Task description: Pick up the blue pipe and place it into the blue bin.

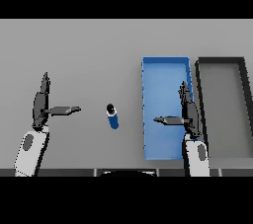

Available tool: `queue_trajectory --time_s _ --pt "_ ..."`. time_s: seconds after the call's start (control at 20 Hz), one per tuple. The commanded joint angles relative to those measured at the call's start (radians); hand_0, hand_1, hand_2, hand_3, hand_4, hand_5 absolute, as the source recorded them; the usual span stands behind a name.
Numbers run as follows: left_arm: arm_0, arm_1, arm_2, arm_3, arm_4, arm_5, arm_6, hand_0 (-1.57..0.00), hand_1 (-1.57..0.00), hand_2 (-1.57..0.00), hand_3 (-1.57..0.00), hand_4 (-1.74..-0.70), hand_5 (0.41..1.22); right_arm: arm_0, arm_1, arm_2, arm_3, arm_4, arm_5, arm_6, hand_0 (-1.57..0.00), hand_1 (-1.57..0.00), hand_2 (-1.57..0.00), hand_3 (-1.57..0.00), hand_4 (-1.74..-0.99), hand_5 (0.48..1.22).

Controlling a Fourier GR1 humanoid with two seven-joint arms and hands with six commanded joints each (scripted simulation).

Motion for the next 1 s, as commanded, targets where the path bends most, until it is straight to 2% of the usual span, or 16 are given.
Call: queue_trajectory --time_s 0.0,0.25,0.3,0.35,0.4,0.55,0.75,0.95 --pt "0.002 0.0 0.001 -0.002 0.0 0.0 -0.006 0.0 0.0 0.0 0.0 -1.07 0.591 0.002 0.001 0.001 -0.001 0.0 -0.001 -0.002 0.0 0.0 0.0 0.0 -1.225 0.617" --pt "0.037 0.008 -0.001 -0.031 0.005 -0.006 -0.028 0.0 0.0 0.0 0.0 -1.07 0.591 0.026 0.01 0.014 -0.016 0.01 -0.005 -0.019 0.0 0.0 0.0 0.0 -1.225 0.617" --pt "0.045 0.086 -0.038 -0.041 0.008 -0.142 -0.07 0.0 0.0 0.0 0.0 -1.07 0.591 0.051 -0.035 0.051 -0.043 0.056 0.03 -0.069 0.0 0.0 0.0 0.0 -1.225 0.617" --pt "0.05 0.153 -0.042 -0.046 0.02 -0.229 -0.09 0.0 0.0 0.0 0.0 -1.07 0.59 0.088 -0.066 0.08 -0.078 0.093 0.048 -0.095 0.0 0.0 0.0 0.0 -1.224 0.618" --pt "0.043 0.184 -0.051 -0.039 0.031 -0.292 -0.095 0.0 0.0 0.0 0.0 -1.07 0.589 0.097 -0.083 0.095 -0.098 0.114 0.056 -0.087 0.0 0.0 0.0 0.0 -1.225 0.618" --pt "0.022 0.201 -0.067 -0.014 0.03 -0.355 -0.108 0.0 0.0 0.0 0.0 -1.08 0.591 0.127 -0.103 0.124 -0.149 0.16 0.057 -0.056 0.0 0.0 0.0 0.0 -1.215 0.618" --pt "0.035 0.222 -0.074 -0.045 0.05 -0.404 -0.12 0.0 0.0 0.0 0.0 -1.09 0.605 0.118 -0.106 0.122 -0.161 0.18 0.035 -0.014 0.0 0.0 0.0 0.0 -1.185 0.597" --pt "0.082 0.249 -0.132 -0.122 0.053 -0.504 -0.143 0.0 0.0 0.0 0.0 -1.1 0.554 0.124 -0.114 0.129 -0.156 0.186 0.046 -0.059 0.0 0.0 0.0 0.0 -1.198 0.607"
